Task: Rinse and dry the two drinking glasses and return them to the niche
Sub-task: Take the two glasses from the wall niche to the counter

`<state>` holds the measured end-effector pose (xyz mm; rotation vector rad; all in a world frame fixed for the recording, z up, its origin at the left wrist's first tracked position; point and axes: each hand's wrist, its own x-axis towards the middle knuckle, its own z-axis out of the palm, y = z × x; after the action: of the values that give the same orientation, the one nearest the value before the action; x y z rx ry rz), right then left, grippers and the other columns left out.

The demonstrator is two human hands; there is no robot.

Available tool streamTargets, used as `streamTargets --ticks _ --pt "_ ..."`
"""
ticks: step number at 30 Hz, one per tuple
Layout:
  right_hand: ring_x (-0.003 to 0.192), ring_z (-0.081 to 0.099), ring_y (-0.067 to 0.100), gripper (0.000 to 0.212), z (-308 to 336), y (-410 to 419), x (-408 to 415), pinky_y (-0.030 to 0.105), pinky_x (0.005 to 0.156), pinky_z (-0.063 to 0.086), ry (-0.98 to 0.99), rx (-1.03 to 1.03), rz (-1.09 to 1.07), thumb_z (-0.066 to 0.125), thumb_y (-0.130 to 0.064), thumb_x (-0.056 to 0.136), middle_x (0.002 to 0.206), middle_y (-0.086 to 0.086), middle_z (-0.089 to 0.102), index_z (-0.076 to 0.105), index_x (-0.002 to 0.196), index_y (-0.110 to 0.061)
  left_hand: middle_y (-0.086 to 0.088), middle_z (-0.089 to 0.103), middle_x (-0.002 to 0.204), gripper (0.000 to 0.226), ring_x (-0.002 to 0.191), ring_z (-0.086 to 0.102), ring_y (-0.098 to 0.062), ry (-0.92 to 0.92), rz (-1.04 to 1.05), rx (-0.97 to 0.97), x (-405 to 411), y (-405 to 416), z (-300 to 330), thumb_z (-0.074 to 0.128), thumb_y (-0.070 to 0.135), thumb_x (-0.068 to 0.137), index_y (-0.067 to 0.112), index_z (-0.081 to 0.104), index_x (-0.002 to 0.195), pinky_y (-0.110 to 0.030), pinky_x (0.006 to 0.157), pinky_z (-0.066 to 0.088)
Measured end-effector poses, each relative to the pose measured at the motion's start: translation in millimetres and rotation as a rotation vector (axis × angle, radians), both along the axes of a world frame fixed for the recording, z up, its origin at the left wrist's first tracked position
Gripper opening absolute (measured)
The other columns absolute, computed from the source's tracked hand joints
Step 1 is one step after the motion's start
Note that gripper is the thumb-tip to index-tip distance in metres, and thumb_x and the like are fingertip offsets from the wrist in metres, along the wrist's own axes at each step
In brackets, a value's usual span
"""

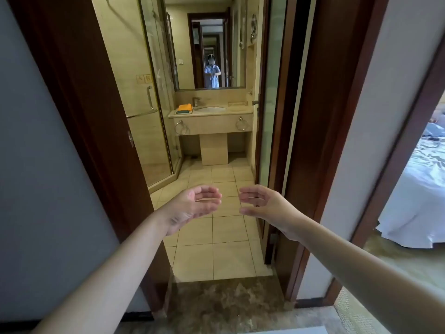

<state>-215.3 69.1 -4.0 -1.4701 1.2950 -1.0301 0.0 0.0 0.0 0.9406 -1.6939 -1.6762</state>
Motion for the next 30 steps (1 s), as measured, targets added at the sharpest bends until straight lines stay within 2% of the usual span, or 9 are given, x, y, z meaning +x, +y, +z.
streamTargets --ticks 4,8,10,14,20,23,26,28,30 --pt "0.113 0.055 0.005 0.043 -4 -8 -9 0.029 0.099 0.042 0.0 0.023 0.0 0.071 -0.012 0.079 0.115 -0.011 0.06 0.052 0.109 -0.035 -0.004 0.063 0.116 0.042 0.107 0.062 -0.015 -0.003 0.037 -0.014 -7 -6 -5 0.07 0.006 0.074 0.015 0.056 0.112 -0.02 0.083 0.054" --pt "0.118 0.053 0.007 0.045 -16 -25 -15 0.031 0.102 0.041 -0.039 0.054 0.006 0.071 -0.009 0.079 0.117 -0.013 0.059 0.052 0.113 -0.033 -0.005 0.063 0.117 0.042 0.107 0.062 -0.012 -0.04 0.036 -0.004 -9 -23 -17 0.069 0.006 0.075 0.015 0.055 0.114 -0.014 0.077 0.052" --pt "0.119 0.053 0.008 0.045 -20 -38 -17 0.032 0.104 0.041 -0.041 0.065 0.009 0.071 -0.009 0.079 0.117 -0.012 0.059 0.052 0.112 -0.033 -0.005 0.063 0.118 0.051 0.105 0.063 -0.011 -0.036 0.028 0.01 -9 -39 -21 0.075 0.013 0.068 0.016 0.055 0.114 -0.012 0.077 0.052" --pt "0.12 0.053 0.009 0.047 -23 -76 -21 0.032 0.105 0.041 -0.035 0.059 -0.026 0.072 -0.008 0.078 0.118 -0.01 0.059 0.052 0.115 -0.03 -0.002 0.064 0.118 0.083 0.107 0.063 -0.008 -0.048 -0.023 0.017 -12 -84 -25 0.09 0.035 0.041 0.021 0.055 0.114 -0.015 0.082 0.052" --pt "0.12 0.053 0.009 0.051 -25 -164 -24 0.025 0.098 0.041 -0.019 0.06 -0.072 0.071 -0.01 0.079 0.118 -0.01 0.059 0.05 0.123 -0.025 0.002 0.064 0.118 0.089 0.109 0.061 -0.006 -0.071 -0.055 -0.016 -12 -177 -21 0.09 0.042 0.035 0.025 0.054 0.114 -0.02 0.089 0.048" --pt "0.119 0.052 0.01 0.053 -21 -211 -20 0.027 0.098 0.039 -0.033 0.09 -0.121 0.07 -0.009 0.08 0.12 -0.009 0.058 0.049 0.127 -0.022 0.005 0.065 0.116 0.081 0.106 0.062 -0.003 -0.082 -0.065 -0.027 -10 -223 -16 0.089 0.04 0.04 0.027 0.055 0.112 -0.022 0.092 0.047" --pt "0.118 0.052 0.008 0.051 -19 -254 -18 0.026 0.099 0.038 -0.051 0.103 -0.133 0.07 -0.011 0.081 0.121 -0.01 0.057 0.049 0.126 -0.026 0.008 0.062 0.117 0.053 0.106 0.06 0.0 -0.123 -0.069 -0.045 -13 -267 -14 0.079 0.02 0.067 0.026 0.052 0.112 -0.023 0.099 0.043" --pt "0.117 0.052 0.007 0.051 -21 -281 -20 0.026 0.1 0.039 -0.054 0.102 -0.141 0.07 -0.012 0.08 0.12 -0.01 0.056 0.049 0.124 -0.027 0.009 0.06 0.119 0.047 0.106 0.057 0.002 -0.16 -0.093 -0.057 -19 -294 -15 0.07 0.012 0.077 0.024 0.049 0.117 -0.015 0.088 0.045" --pt "0.116 0.053 0.006 0.05 -24 -304 -24 0.023 0.096 0.042 -0.054 0.098 -0.147 0.071 -0.011 0.079 0.118 -0.012 0.057 0.049 0.12 -0.029 0.009 0.059 0.118 0.049 0.106 0.056 0.003 -0.171 -0.092 -0.053 -26 -319 -19 0.068 0.009 0.079 0.022 0.047 0.12 -0.013 0.082 0.045"
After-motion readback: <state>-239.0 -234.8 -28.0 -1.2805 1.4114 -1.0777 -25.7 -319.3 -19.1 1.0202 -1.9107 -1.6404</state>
